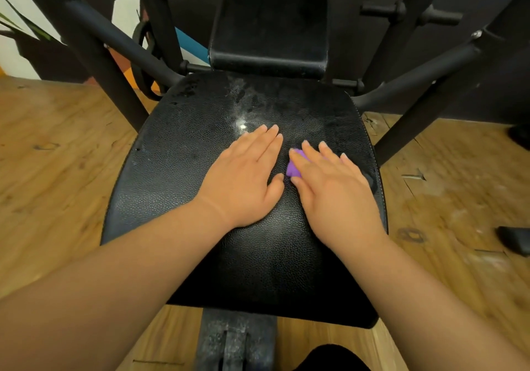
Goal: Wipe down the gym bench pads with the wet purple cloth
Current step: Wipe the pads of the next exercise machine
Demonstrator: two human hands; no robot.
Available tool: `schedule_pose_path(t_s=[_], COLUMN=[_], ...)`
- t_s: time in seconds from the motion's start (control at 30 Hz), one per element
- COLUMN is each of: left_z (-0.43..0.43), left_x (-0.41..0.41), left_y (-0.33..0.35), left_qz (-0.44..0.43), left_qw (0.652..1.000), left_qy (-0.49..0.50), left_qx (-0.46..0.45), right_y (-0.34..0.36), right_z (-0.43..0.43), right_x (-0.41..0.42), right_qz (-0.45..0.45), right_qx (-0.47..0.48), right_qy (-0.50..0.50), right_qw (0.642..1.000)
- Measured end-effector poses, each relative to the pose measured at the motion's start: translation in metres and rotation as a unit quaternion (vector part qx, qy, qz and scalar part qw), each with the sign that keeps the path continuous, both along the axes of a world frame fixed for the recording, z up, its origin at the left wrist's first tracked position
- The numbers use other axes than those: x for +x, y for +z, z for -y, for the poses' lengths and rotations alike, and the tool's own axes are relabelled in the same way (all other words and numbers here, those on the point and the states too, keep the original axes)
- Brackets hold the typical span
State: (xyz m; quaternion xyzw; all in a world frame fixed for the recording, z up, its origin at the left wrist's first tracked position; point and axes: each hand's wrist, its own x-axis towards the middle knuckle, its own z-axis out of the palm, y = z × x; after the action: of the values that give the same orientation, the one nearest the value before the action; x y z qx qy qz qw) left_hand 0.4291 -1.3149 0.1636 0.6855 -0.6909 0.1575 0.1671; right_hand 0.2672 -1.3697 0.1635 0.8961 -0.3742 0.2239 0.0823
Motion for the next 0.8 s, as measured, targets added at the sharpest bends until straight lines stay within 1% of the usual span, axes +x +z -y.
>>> schedule_pose_path(t_s=[0.07, 0.17, 0.33, 0.5, 0.63, 0.7, 0.8], left_z=[0.000, 0.000, 0.000, -0.002, -0.003, -0.002, -0.002], left_x=[0.000, 0.000, -0.001, -0.002, -0.001, -0.001, -0.001], left_y=[0.001, 0.001, 0.001, 0.002, 0.002, 0.001, 0.001], left_qz=[-0.003, -0.003, 0.000, 0.000, -0.008, -0.008, -0.007], left_qw=[1.000, 1.000, 1.000, 1.000, 1.000, 1.000, 1.000], left_qy=[0.002, 0.001, 0.002, 0.005, 0.003, 0.003, 0.002], left_qx=[0.005, 0.007, 0.005, 0.007, 0.005, 0.003, 0.007], right_y=[0.004, -0.004, -0.011, 0.014, -0.003, -0.012, -0.004], right_z=[0.006, -0.003, -0.015, 0.014, -0.002, -0.012, -0.004], right_x=[0.009, 0.007, -0.002, 0.020, 0.009, 0.002, 0.006], right_qz=[-0.021, -0.019, -0.028, -0.046, -0.016, -0.014, -0.017], right_qx=[0.033, 0.008, 0.000, 0.057, 0.009, 0.011, 0.010], right_qy=[-0.025, -0.051, -0.050, -0.058, -0.057, -0.054, -0.049], right_qw=[0.999, 0.998, 0.998, 0.996, 0.998, 0.998, 0.999])
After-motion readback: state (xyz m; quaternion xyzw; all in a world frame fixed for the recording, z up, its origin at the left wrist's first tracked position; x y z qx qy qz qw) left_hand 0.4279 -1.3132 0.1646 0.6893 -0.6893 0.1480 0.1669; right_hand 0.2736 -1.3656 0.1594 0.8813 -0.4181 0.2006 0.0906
